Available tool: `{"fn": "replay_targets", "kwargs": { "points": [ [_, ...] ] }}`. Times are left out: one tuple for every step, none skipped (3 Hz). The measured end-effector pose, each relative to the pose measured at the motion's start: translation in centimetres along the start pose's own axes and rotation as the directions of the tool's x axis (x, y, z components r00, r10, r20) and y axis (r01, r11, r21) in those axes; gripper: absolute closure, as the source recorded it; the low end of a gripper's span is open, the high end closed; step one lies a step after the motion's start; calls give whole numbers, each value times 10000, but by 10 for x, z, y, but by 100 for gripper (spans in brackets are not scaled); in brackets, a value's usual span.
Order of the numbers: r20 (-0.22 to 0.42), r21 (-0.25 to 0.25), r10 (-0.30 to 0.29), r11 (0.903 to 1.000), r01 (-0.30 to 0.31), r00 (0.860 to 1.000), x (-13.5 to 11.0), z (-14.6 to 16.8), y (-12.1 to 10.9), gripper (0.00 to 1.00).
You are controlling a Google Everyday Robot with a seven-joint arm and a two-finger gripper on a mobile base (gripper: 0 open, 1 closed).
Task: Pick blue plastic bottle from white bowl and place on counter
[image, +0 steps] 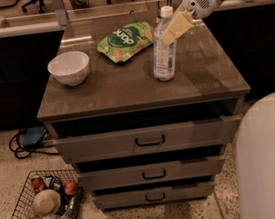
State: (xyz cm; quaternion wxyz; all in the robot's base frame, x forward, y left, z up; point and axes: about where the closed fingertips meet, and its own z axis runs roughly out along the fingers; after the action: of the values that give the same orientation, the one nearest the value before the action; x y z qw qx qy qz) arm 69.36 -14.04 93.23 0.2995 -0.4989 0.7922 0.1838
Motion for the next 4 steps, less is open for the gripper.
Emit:
{"fn": "replay_targets", "kwargs": {
  "points": [
    [0, -1, -1, 10000, 1, 10000, -1, -1, 0, 65],
    [0, -2, -1, 10000, 1, 10000, -1, -1, 0, 41],
    [0, -4, -1, 10000, 1, 10000, -1, -1, 0, 18],
    [-1, -40, 2, 10000, -2, 10000, -2, 3, 0, 0]
  ]
}}
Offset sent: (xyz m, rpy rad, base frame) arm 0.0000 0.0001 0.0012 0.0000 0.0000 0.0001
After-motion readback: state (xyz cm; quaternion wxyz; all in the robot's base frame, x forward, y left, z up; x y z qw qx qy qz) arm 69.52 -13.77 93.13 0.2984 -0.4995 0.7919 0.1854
